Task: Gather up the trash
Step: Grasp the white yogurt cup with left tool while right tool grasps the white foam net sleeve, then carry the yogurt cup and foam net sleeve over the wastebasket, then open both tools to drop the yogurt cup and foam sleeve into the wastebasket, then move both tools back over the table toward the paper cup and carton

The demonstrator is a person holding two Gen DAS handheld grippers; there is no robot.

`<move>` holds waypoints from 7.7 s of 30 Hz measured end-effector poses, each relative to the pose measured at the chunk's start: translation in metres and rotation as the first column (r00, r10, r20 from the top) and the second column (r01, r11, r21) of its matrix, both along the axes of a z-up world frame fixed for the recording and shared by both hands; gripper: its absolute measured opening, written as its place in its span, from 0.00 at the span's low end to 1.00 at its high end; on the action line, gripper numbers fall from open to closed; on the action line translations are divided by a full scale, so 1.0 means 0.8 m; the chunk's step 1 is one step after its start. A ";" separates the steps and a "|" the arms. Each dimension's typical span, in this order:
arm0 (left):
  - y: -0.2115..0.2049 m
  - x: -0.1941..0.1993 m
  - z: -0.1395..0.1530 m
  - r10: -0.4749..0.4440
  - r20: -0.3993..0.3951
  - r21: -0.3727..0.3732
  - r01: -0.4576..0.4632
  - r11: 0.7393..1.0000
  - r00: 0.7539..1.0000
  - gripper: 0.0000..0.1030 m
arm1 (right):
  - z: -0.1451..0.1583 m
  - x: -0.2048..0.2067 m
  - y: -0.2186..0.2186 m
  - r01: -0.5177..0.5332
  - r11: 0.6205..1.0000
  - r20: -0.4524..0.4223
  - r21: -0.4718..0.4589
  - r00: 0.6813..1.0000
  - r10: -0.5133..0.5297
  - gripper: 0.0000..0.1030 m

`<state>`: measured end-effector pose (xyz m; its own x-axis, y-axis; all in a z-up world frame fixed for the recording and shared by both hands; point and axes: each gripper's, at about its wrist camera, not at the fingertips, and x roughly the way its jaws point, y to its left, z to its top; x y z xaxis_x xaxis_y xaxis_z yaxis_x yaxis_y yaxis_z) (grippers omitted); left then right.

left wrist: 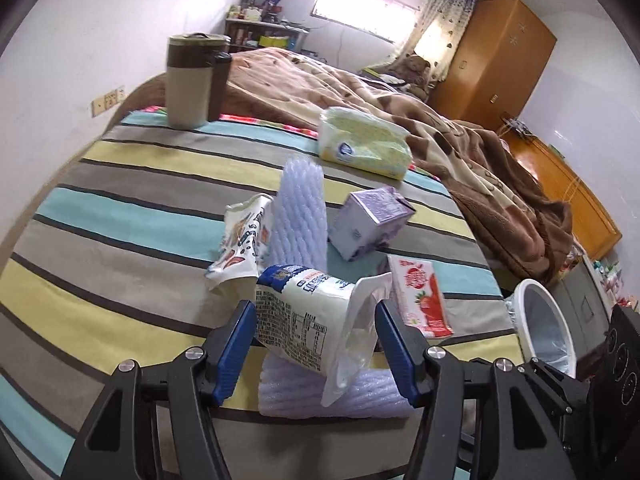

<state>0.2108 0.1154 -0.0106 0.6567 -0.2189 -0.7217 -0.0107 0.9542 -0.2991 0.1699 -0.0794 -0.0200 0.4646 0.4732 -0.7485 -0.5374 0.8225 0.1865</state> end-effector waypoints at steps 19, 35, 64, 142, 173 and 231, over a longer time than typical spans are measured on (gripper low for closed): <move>0.086 -0.038 -0.009 0.153 -0.019 -0.053 -0.154 0.987 0.988 0.61 | 0.004 -0.006 0.041 -0.117 0.993 0.067 -0.012 0.991 0.117 0.70; 0.105 -0.053 -0.001 0.185 -0.008 -0.059 -0.186 0.981 0.983 0.62 | -0.006 -0.011 0.095 -0.242 0.952 0.160 -0.185 0.949 0.272 0.70; 0.039 0.004 -0.012 -0.025 0.024 0.073 0.023 0.997 0.999 0.62 | -0.011 -0.003 -0.010 0.109 0.994 0.016 -0.022 0.994 -0.109 0.24; -0.239 -0.071 0.085 -0.334 0.186 0.090 0.323 0.942 0.924 0.50 | 0.046 -0.074 -0.247 0.560 0.810 0.093 0.172 0.810 -0.579 0.24; -0.409 -0.028 0.029 -0.520 0.083 0.114 0.511 0.852 0.850 0.50 | 0.021 -0.058 -0.329 0.745 0.666 0.064 0.021 0.664 -0.745 0.25; -0.206 -0.051 0.051 -0.271 0.154 0.132 0.252 0.959 0.950 0.58 | 0.034 -0.039 -0.193 0.599 0.795 0.079 0.101 0.791 -0.606 0.67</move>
